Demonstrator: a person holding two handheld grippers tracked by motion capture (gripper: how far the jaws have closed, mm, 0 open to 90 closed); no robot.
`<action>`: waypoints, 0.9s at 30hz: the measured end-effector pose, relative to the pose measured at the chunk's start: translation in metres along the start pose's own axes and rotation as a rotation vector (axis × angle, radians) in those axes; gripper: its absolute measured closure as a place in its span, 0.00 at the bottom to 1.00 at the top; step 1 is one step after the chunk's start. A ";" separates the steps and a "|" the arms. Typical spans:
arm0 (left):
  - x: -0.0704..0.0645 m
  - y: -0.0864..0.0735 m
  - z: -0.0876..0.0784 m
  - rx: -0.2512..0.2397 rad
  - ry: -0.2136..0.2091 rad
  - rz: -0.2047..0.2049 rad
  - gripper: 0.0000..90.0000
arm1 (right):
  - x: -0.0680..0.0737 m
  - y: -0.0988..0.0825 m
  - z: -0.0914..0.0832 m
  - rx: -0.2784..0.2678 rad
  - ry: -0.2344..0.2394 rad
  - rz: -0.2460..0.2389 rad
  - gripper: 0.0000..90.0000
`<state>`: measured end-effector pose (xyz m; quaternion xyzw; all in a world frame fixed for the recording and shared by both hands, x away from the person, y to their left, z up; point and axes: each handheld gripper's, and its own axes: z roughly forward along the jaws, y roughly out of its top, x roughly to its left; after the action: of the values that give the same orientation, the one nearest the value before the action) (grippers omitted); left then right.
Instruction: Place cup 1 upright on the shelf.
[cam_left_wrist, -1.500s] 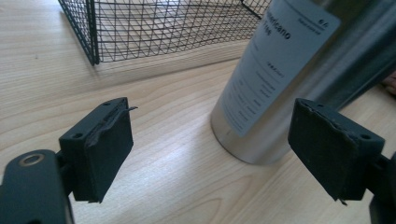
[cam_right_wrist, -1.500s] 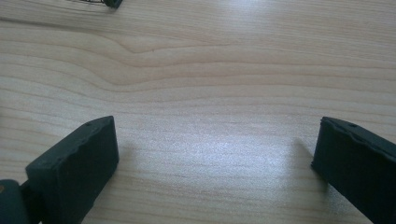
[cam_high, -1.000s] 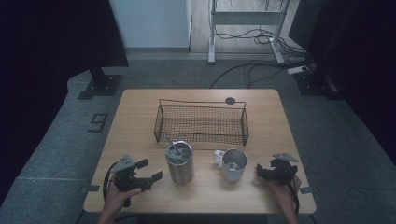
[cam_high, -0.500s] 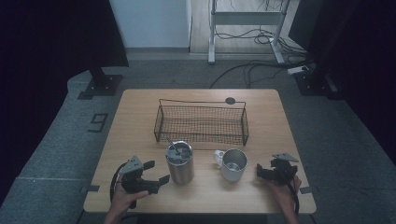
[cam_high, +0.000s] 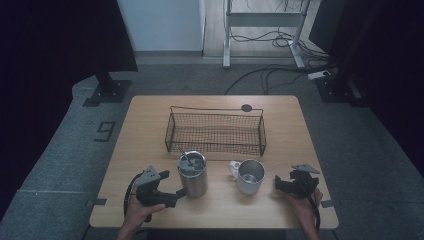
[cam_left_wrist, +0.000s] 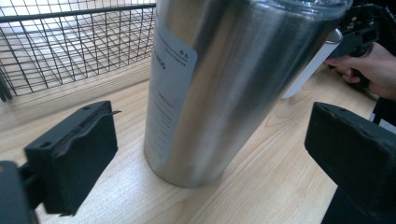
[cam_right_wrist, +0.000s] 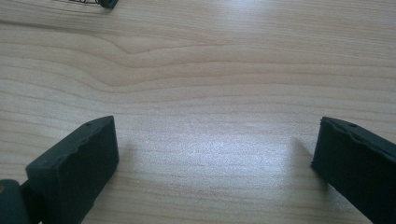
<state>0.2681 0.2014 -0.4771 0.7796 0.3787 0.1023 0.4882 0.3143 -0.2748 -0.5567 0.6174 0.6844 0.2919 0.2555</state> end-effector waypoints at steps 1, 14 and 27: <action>0.000 0.000 0.000 0.000 0.000 0.000 0.02 | 0.000 0.000 0.000 0.000 0.000 0.000 0.00; -0.009 0.010 0.017 0.012 -0.010 0.007 0.00 | 0.000 0.000 0.000 0.000 -0.002 0.002 0.00; -0.015 0.019 0.037 0.031 0.020 0.018 0.00 | 0.000 0.000 0.000 0.000 -0.003 0.002 0.00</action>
<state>0.2863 0.1613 -0.4764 0.7894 0.3784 0.1087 0.4711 0.3140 -0.2748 -0.5567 0.6183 0.6835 0.2914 0.2562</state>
